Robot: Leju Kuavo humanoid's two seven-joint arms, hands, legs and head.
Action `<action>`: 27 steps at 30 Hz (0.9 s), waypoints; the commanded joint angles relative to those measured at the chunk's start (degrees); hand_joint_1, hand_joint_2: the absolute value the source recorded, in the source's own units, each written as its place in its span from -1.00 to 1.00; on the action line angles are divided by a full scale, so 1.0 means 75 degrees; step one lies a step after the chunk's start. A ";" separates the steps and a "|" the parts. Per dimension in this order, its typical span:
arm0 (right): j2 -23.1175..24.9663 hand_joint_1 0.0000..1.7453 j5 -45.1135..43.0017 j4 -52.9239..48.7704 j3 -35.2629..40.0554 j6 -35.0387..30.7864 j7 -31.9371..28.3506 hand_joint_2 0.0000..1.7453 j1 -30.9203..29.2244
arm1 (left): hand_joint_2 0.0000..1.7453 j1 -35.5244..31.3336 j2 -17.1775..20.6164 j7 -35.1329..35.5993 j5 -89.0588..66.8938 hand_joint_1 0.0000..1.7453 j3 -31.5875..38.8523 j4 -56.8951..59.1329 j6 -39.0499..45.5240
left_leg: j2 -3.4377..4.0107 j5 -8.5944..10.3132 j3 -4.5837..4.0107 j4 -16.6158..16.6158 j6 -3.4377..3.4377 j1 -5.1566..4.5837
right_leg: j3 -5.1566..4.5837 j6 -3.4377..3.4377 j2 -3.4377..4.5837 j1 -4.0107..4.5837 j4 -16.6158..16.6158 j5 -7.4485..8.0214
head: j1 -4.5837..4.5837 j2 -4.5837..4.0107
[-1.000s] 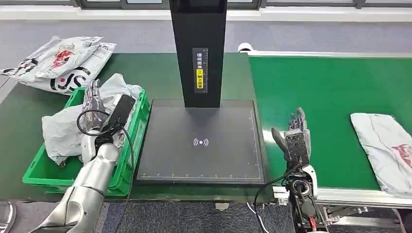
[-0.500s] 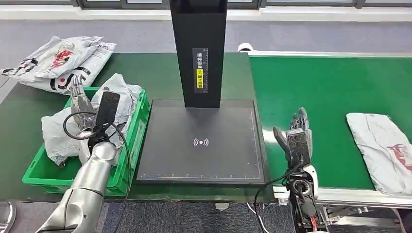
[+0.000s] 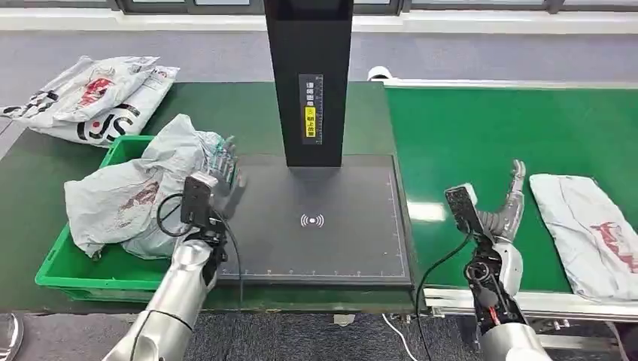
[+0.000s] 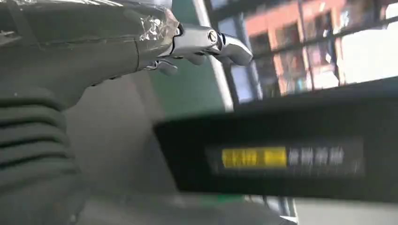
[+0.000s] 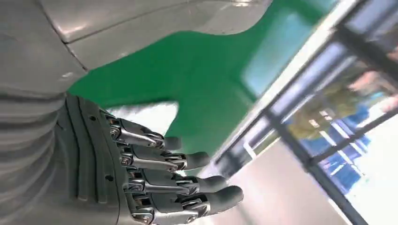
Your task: Moved the parcel from conveyor to table for the left to box.
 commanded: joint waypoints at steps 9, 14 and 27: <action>-0.0813 -1.00 0.5583 0.1840 -0.2548 -0.0035 0.3969 1.00 0.0074 | 1.00 -0.0406 -0.0345 0.0009 -0.0053 -1.00 -0.1508 0.1661 0.0038 | -0.0008 -0.0010 0.0011 -0.0011 0.0005 0.0006 | 0.0019 0.0003 -0.0015 0.0007 -0.0010 -0.0013 | 0.0000 0.0002; -0.0910 -1.00 0.5582 0.2044 -0.2380 -0.0035 0.4184 1.00 0.0040 | 1.00 -0.0414 -0.0345 0.0004 -0.0047 -1.00 -0.1512 0.1660 0.0034 | 0.0004 -0.0012 0.0004 -0.0007 0.0005 0.0008 | 0.0009 0.0001 0.0002 0.0009 -0.0008 -0.0010 | 0.0003 0.0003; -0.1468 -1.00 0.5536 0.3124 -0.1717 0.1115 0.5749 1.00 0.0057 | 1.00 -0.0423 -0.0220 0.0084 -0.0040 -1.00 -0.1498 0.1799 0.0111 | 0.0023 -0.0020 0.0012 -0.0011 0.0011 0.0004 | 0.0014 0.0001 0.0011 0.0006 -0.0008 -0.0012 | 0.0003 0.0002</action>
